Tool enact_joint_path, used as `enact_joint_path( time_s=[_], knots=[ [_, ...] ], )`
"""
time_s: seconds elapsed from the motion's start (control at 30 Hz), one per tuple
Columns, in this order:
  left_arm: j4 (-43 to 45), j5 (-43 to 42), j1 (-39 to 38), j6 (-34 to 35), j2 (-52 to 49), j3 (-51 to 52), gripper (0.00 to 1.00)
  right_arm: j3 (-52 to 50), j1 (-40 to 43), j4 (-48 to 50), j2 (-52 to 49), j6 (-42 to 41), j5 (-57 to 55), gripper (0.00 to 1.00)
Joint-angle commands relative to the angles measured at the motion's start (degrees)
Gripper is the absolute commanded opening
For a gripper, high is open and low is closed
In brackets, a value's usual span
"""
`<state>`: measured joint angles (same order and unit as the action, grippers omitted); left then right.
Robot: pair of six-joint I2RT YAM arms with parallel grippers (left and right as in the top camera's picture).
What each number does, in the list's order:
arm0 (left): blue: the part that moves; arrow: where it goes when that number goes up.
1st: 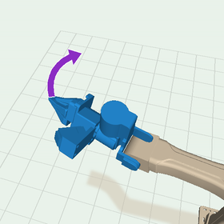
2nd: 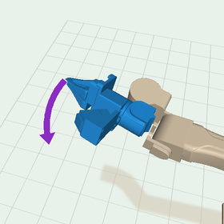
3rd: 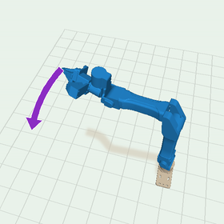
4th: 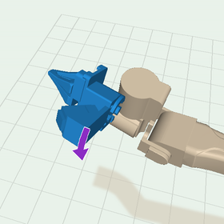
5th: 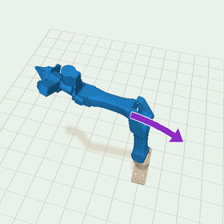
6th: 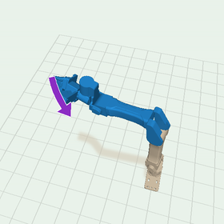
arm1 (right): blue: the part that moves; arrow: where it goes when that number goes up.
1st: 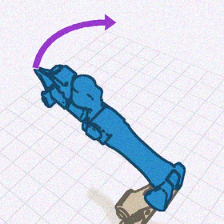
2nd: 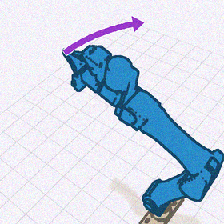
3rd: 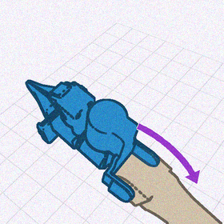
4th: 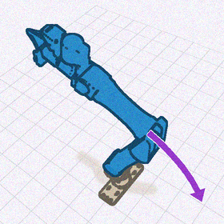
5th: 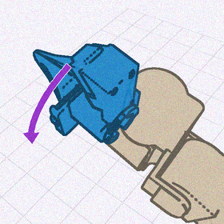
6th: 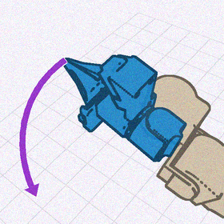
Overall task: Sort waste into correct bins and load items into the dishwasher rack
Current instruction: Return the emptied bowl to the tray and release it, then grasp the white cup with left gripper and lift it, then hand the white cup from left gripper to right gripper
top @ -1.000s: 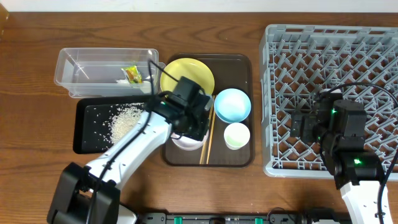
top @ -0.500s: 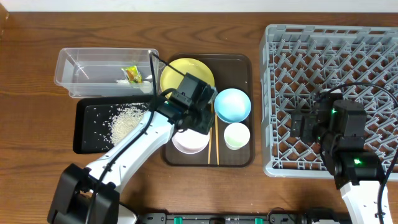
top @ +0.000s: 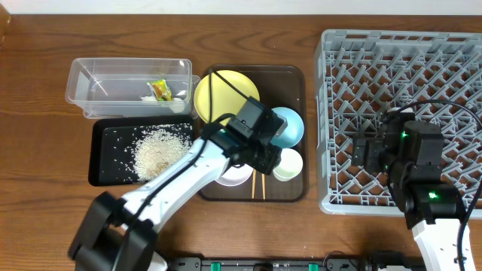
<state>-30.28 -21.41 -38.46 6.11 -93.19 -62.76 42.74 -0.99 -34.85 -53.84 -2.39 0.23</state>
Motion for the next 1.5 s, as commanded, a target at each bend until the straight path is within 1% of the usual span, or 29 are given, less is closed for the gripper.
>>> enact_joint_path(
  time_s=[0.0, 0.07, 0.13, 0.3, 0.37, 0.47, 0.63, 0.73, 0.77, 0.87, 0.97, 1.1, 1.2, 1.3, 1.47],
  knots=[
    [0.81, 0.68, -0.74, 1.51, -3.37, -1.11, 0.51, 1.18, -0.81, 0.11, 0.26, -0.37, 0.28, 0.99],
    [1.55, 0.66, -0.9, 1.53, -4.98, -1.11, 0.51, 1.18, -0.81, 0.11, 0.26, -0.37, 0.28, 0.99],
    [1.86, 0.68, -0.9, 1.55, -5.79, -1.11, 0.47, 1.18, -0.81, 0.11, 0.26, -0.37, 0.28, 0.99],
    [2.32, 0.74, -0.57, 1.68, -5.25, -1.14, 0.15, 1.18, -0.81, 0.13, 0.26, -0.37, 0.26, 0.99],
    [2.25, 0.72, -0.15, 1.7, -4.7, -1.14, 0.06, 1.18, -0.81, 0.2, 0.26, -0.35, 0.26, 0.99],
    [2.03, 0.66, 1.31, 3.13, -2.75, -1.14, 0.06, 1.18, -0.81, 1.11, 0.26, -0.37, 0.26, 0.99],
    [2.43, 0.63, 6.56, 9.11, 2.89, -1.14, 0.06, 1.18, -0.81, 5.18, 0.26, -0.37, 0.76, 0.99],
    [3.34, -2.12, 11.72, 14.62, 5.79, -1.14, 0.06, 1.18, -0.81, 8.41, 0.2, -0.35, 6.64, 0.99],
    [4.09, -4.24, 13.44, 16.17, 6.12, -1.11, 0.06, 1.18, -0.81, 9.29, 0.09, -0.35, 9.53, 0.99],
    [8.33, -13.99, 19.08, 21.75, 5.55, -1.11, 0.06, 1.18, -0.81, 11.54, -1.31, -0.31, 20.24, 0.99],
    [14.25, -24.59, 22.88, 26.6, 3.67, -1.11, 0.06, 1.18, -0.83, 11.96, -4.07, 0.52, 30.47, 0.99],
    [25.4, -42.91, 24.9, 32.63, -0.39, -1.11, 0.06, 1.18, -1.29, 11.96, -9.22, 7.48, 44.78, 0.99],
    [30.21, -52.5, 24.68, 35.71, -2.86, -1.11, 0.06, 1.18, -1.97, 12.66, -13.05, 12.0, 52.87, 0.99],
    [30.53, -56.7, 23.8, 36.04, -4.26, -1.11, 0.06, 1.18, -2.8, 15.82, -16.57, 13.25, 58.45, 0.99],
    [30.45, -56.98, 21.68, 36.0, -4.68, -1.11, 0.06, 1.18, -3.98, 22.56, -19.39, 13.16, 60.48, 0.99]
  ],
)
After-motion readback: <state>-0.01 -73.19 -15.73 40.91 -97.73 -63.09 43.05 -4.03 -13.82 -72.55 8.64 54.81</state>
